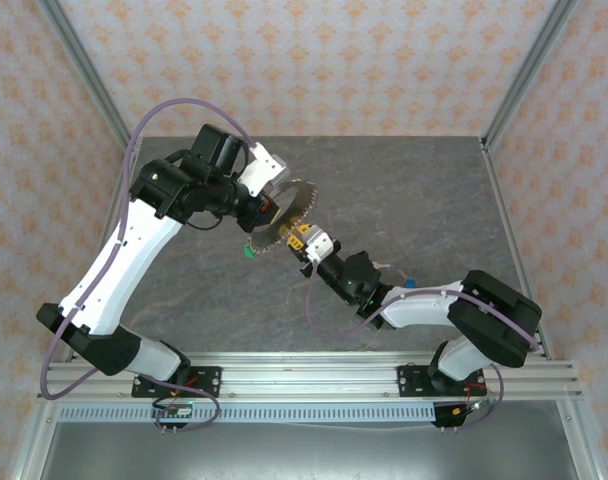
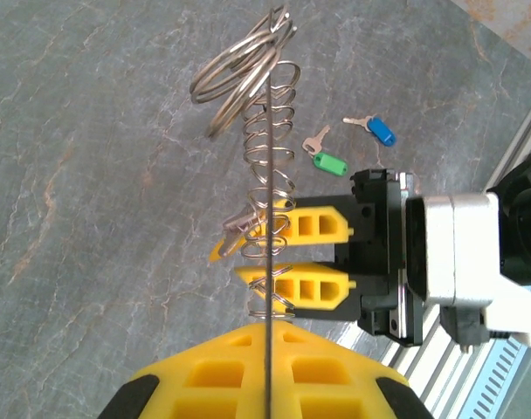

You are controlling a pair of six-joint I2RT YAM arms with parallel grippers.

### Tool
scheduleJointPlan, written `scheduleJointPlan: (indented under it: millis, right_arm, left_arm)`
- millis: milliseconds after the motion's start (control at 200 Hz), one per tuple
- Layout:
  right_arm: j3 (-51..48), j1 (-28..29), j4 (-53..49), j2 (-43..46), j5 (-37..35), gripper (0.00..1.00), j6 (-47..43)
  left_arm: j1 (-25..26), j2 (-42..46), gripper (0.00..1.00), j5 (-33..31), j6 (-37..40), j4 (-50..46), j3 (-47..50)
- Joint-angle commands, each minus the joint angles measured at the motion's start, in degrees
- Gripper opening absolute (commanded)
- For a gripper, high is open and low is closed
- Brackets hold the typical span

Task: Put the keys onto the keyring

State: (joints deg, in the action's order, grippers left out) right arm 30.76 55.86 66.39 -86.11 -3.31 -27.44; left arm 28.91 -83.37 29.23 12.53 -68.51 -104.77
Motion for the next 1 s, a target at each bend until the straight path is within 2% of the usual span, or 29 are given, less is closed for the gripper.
scheduleJointPlan:
  millis: [0,145,525,776,921,996]
  right_arm:
    - [1.2,0.2,5.9,-0.4,-4.3,0.21,1.8]
    - [-0.7,0.1,6.1,0.3,-1.6,0.16,3.7]
    - [-5.6,0.1,0.1,6.6,10.1,0.19,4.2]
    - [-3.1,0.1,2.8,5.5,9.5,0.18,4.2]
    - [-2.5,0.1,7.0,3.3,5.6,0.19,3.8]
    - [-1.9,0.0,6.7,3.2,6.9,0.17,3.7]
  left_arm:
    - [0.7,-0.5,0.00,-1.2,1.6,-2.7,-2.5]
    - [0.8,-0.6,0.00,-1.4,1.5,-2.7,-2.9]
    - [1.5,-1.2,0.00,-1.5,2.8,-3.3,-3.8]
    - [2.0,-1.3,0.00,-0.5,3.8,-3.6,-4.4]
    - [2.0,-1.0,0.00,-1.0,4.3,-4.3,-4.4]
    - [2.0,-1.0,0.00,-1.3,4.3,-4.5,-4.2]
